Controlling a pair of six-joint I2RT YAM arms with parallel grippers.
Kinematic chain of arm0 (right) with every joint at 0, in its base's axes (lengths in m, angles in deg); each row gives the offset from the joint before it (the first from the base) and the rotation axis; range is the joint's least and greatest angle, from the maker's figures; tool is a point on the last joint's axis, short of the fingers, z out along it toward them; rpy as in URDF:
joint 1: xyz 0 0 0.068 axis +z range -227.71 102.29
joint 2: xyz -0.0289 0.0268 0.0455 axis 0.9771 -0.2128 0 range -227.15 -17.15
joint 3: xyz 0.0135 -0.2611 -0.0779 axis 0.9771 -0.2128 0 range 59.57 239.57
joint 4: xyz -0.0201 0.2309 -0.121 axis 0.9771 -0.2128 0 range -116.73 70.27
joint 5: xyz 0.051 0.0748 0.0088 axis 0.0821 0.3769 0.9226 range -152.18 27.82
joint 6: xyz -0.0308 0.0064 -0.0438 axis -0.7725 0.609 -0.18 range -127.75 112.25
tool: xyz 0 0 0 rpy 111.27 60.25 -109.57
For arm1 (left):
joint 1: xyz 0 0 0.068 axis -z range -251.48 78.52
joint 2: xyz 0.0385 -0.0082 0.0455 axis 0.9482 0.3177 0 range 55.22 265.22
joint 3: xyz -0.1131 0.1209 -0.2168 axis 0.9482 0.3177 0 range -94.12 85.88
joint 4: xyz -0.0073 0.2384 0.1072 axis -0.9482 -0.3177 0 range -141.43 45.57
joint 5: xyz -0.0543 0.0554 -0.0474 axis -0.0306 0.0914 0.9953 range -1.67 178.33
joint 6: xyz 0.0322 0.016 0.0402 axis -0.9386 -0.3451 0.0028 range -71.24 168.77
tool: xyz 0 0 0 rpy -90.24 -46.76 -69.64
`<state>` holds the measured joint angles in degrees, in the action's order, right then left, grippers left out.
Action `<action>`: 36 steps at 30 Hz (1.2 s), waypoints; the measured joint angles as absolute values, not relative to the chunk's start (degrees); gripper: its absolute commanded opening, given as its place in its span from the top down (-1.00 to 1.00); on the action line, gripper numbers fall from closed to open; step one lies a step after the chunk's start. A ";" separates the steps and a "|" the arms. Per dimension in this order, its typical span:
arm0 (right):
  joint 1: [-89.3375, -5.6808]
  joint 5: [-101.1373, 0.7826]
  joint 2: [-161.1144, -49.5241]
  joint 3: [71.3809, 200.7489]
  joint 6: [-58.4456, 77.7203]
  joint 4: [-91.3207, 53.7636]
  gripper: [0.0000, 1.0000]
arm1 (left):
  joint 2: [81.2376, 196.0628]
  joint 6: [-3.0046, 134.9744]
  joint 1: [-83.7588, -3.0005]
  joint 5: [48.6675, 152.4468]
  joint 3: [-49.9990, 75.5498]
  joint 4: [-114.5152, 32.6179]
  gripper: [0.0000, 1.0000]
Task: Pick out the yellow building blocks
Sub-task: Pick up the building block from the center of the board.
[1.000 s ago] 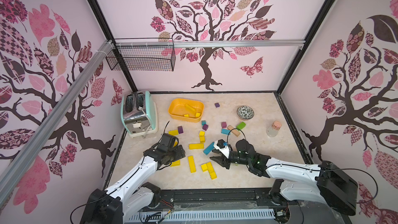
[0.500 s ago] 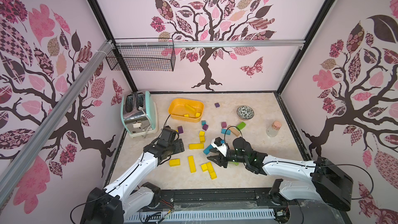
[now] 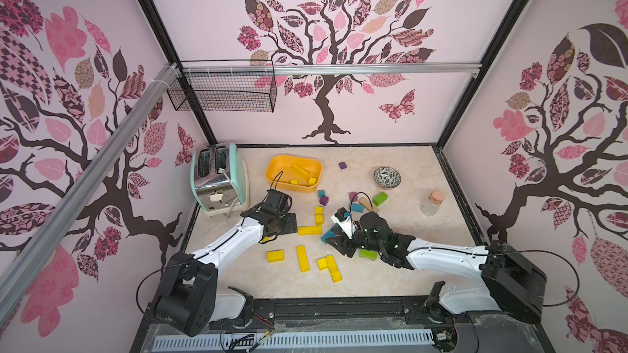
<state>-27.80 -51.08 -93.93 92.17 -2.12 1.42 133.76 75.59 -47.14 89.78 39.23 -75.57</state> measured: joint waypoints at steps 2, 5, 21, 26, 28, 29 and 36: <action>-28.96 -52.48 -93.82 92.46 -0.63 1.00 -0.03 | 136.52 74.48 -45.57 89.48 36.01 -75.35 -0.41; -30.10 -54.69 -93.49 92.46 0.96 0.02 -0.06 | 140.87 72.91 -41.81 88.49 30.90 -75.26 -0.41; -30.27 -58.47 -89.88 90.99 2.60 -1.47 -0.10 | 158.83 72.71 -37.17 91.25 18.92 -73.62 -0.14; -30.27 -59.24 -89.62 90.91 2.60 -1.40 -0.10 | 159.80 72.77 -37.04 91.29 18.31 -73.21 -0.07; -30.27 -59.41 -89.58 90.71 2.58 -1.25 -0.10 | 160.12 72.73 -37.04 91.29 18.09 -73.18 -0.04; -30.27 -59.43 -89.58 90.62 2.58 -1.21 -0.11 | 160.28 72.69 -37.04 91.29 18.00 -73.16 -0.03; -30.27 -60.05 -89.60 89.86 2.56 -0.51 -0.11 | 160.65 72.29 -37.04 91.20 17.72 -73.18 0.09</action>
<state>-30.27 -60.05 -89.60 89.86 2.56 -0.51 160.65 72.29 -37.04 91.20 17.72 -73.18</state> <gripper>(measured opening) 0.555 0.456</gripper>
